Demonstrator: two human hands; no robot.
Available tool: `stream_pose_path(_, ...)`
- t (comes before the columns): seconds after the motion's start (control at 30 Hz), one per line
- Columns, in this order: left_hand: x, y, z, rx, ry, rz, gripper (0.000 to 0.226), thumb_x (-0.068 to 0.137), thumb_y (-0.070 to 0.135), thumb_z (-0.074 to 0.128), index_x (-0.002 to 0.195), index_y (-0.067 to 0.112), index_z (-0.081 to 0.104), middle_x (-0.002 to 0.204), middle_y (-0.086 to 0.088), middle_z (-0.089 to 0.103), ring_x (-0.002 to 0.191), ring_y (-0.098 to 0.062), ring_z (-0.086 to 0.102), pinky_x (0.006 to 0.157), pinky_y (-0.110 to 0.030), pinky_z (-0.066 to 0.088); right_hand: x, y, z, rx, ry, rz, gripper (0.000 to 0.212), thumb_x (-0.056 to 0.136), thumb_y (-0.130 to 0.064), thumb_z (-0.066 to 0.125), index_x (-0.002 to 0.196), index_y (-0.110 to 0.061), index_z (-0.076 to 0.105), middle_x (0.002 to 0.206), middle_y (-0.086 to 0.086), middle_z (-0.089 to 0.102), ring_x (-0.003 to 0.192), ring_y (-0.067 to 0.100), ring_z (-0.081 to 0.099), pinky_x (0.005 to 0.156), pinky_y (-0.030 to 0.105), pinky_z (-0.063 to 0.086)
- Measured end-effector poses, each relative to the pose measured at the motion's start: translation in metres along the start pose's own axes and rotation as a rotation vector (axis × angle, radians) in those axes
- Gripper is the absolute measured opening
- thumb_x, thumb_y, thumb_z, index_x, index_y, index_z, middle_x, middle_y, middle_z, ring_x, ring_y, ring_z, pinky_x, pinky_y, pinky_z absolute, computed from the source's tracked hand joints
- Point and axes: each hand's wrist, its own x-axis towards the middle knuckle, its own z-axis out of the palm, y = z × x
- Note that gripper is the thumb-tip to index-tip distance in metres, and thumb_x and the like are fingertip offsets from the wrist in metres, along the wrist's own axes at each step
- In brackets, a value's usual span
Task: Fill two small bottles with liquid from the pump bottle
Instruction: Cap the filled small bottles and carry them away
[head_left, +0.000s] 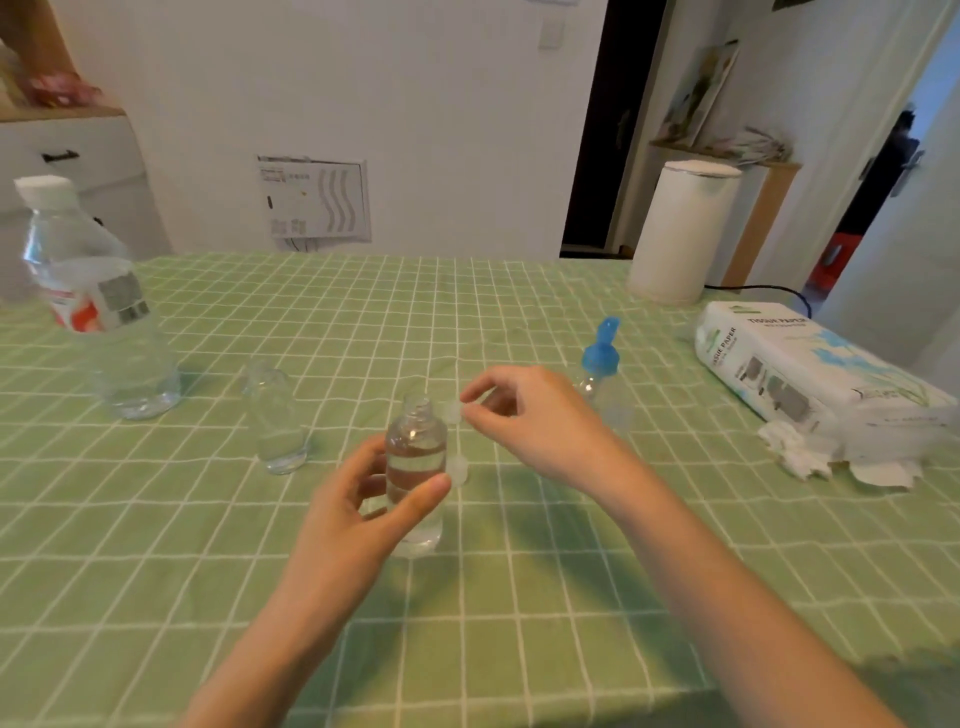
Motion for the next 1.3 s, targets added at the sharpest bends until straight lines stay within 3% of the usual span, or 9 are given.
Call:
stream_pose_path(0.1,-0.012,-0.004,-0.012,0.001,0.026,-0.01,0.046,0.054,0.049,0.069,0.099,0.039,0.065,0.095,0.014,0.072,0.086,-0.002,0.065,0.074,-0.02,0.045,0.001,0.024,0.028,-0.166,-0.084,0.136,0.045,0.088,-0.039,0.064,0.126,-0.017,0.054,0.115,0.004,0.063,0.107,0.02,0.059,0.087,0.03,0.047)
stream_pose_path(0.27,-0.023,-0.011,-0.027,0.027,0.039,-0.042,0.037,0.054,0.049,0.069,0.091,0.053,0.064,0.097,0.02,0.07,0.087,0.002,0.064,0.074,-0.019,0.045,0.008,0.04,0.06,-0.211,-0.107,0.187,0.068,0.078,-0.049,0.071,0.133,-0.015,0.047,0.129,0.005,0.055,0.115,0.02,0.053,0.084,0.028,0.042)
stream_pose_path(0.4,-0.024,-0.02,-0.032,0.018,0.056,-0.046,0.051,0.054,0.049,0.07,0.104,0.04,0.063,0.1,0.014,0.071,0.091,-0.003,0.064,0.078,-0.022,0.045,0.012,0.043,0.071,-0.177,-0.079,0.153,0.056,0.079,-0.045,0.072,0.124,-0.016,0.055,0.124,0.003,0.052,0.114,0.019,0.051,0.096,0.035,0.046)
stream_pose_path(0.57,-0.023,-0.025,-0.034,0.029,0.057,-0.065,0.054,0.053,0.052,0.07,0.106,0.042,0.061,0.102,0.016,0.07,0.092,-0.002,0.064,0.078,-0.022,0.046,0.012,0.037,0.068,-0.044,-0.062,0.11,0.035,0.083,-0.033,0.072,0.111,-0.015,0.063,0.101,-0.003,0.061,0.09,0.011,0.057,0.076,0.022,0.045)
stream_pose_path(0.7,-0.025,-0.03,-0.035,0.025,0.049,-0.085,0.056,0.054,0.053,0.07,0.108,0.042,0.061,0.104,0.017,0.07,0.094,-0.001,0.064,0.083,-0.026,0.048,0.004,0.012,0.042,0.27,-0.116,-0.013,0.023,0.084,-0.018,0.071,0.107,-0.014,0.068,0.097,-0.004,0.07,0.092,0.011,0.067,0.087,0.025,0.053)
stream_pose_path(0.83,-0.028,-0.028,-0.031,0.022,0.008,-0.081,0.057,0.055,0.054,0.071,0.109,0.042,0.061,0.104,0.016,0.07,0.095,-0.002,0.064,0.082,-0.024,0.048,-0.006,-0.01,0.015,0.212,-0.229,-0.173,0.029,0.084,-0.02,0.072,0.112,-0.023,0.068,0.083,-0.016,0.064,0.075,-0.004,0.061,0.076,0.012,0.049)
stream_pose_path(1.03,-0.031,-0.025,-0.029,0.038,-0.009,-0.063,0.051,0.054,0.055,0.068,0.103,0.042,0.062,0.099,0.018,0.07,0.09,0.0,0.064,0.073,-0.016,0.049,-0.012,-0.023,0.007,0.112,-0.268,-0.212,0.021,0.078,-0.022,0.077,0.091,-0.027,0.061,0.086,-0.008,0.068,0.077,0.003,0.064,0.073,0.017,0.053)
stream_pose_path(1.2,-0.032,-0.024,-0.029,0.085,-0.032,-0.044,0.046,0.055,0.057,0.067,0.1,0.05,0.061,0.099,0.022,0.068,0.089,0.002,0.063,0.075,-0.02,0.049,-0.016,-0.028,0.007,0.056,-0.286,-0.267,0.024,0.082,-0.021,0.073,0.105,-0.026,0.07,0.095,-0.012,0.071,0.085,-0.004,0.063,0.073,0.008,0.049)
stream_pose_path(1.3,-0.032,-0.023,-0.029,0.099,-0.043,-0.032,0.042,0.055,0.057,0.067,0.096,0.057,0.059,0.098,0.022,0.068,0.089,0.002,0.063,0.074,-0.021,0.05,-0.017,-0.028,0.006,0.073,-0.291,-0.29,0.03,0.084,-0.021,0.071,0.113,-0.027,0.068,0.1,-0.01,0.07,0.089,-0.003,0.063,0.077,0.01,0.05)
